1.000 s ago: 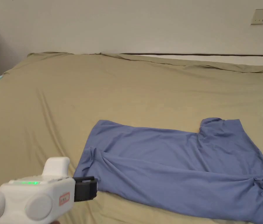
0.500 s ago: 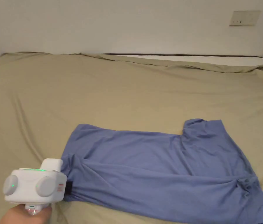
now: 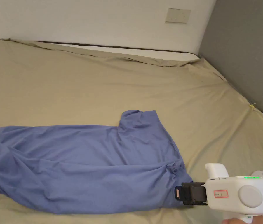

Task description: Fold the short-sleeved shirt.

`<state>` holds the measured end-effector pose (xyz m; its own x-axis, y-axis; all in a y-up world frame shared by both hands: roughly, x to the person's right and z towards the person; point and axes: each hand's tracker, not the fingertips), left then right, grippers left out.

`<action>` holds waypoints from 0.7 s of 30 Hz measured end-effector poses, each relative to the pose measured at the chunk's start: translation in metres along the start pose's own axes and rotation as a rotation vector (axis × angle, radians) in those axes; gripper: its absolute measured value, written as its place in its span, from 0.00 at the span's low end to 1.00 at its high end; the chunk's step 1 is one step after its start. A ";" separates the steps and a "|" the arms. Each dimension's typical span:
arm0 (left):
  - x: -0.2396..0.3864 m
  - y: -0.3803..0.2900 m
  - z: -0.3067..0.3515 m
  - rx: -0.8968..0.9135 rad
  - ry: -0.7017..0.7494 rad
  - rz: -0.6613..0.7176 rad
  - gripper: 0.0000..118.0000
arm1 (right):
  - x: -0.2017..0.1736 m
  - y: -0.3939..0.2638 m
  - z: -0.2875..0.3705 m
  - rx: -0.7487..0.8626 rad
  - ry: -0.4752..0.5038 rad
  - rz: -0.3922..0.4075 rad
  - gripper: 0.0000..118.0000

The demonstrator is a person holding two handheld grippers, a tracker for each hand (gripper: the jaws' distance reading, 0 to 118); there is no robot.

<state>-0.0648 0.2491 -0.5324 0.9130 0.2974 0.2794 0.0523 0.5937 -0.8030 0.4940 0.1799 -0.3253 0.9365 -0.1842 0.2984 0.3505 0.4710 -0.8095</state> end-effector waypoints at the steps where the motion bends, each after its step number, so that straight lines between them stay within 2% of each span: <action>1: -0.002 0.000 -0.003 -0.007 0.010 -0.002 0.12 | -0.002 0.002 -0.010 -0.006 -0.021 0.013 1.00; 3: -0.005 -0.001 -0.005 -0.018 0.015 0.008 0.12 | -0.005 0.004 -0.027 -0.030 -0.042 0.034 0.95; 5: -0.012 -0.001 -0.010 -0.025 0.017 0.035 0.12 | -0.011 0.000 -0.039 -0.084 -0.024 0.035 0.77; 6: -0.015 -0.002 -0.011 -0.033 0.017 0.041 0.12 | -0.016 -0.001 -0.041 -0.092 -0.019 0.030 0.74; 7: -0.017 -0.003 -0.013 -0.039 0.018 0.042 0.12 | -0.021 -0.003 -0.036 -0.081 -0.080 0.062 0.59; 8: -0.020 -0.004 -0.013 -0.045 0.018 0.047 0.12 | -0.025 -0.003 -0.030 -0.060 -0.064 0.092 0.33; 9: -0.026 -0.004 -0.014 -0.057 0.006 0.072 0.12 | -0.027 0.000 -0.023 -0.060 -0.012 0.087 0.12; 13: -0.046 -0.004 -0.006 -0.085 -0.048 0.123 0.12 | -0.025 0.003 0.006 -0.056 0.054 0.039 0.12; 15: -0.054 -0.004 0.003 -0.098 -0.074 0.138 0.12 | -0.018 0.007 0.025 -0.060 0.089 -0.011 0.11; 18: -0.060 -0.007 0.022 -0.111 -0.097 0.139 0.12 | -0.015 0.008 0.055 -0.068 0.076 0.015 0.11; 19: -0.061 -0.009 0.030 -0.119 -0.100 0.133 0.12 | -0.015 0.007 0.063 -0.092 0.044 0.058 0.10; 21: -0.063 -0.018 0.044 -0.149 -0.103 0.109 0.12 | -0.012 -0.003 0.075 -0.117 0.053 0.046 0.10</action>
<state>-0.1408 0.2530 -0.5122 0.8707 0.4332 0.2328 0.0220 0.4386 -0.8984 0.4830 0.2457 -0.2885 0.9489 -0.2111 0.2347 0.3005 0.3765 -0.8763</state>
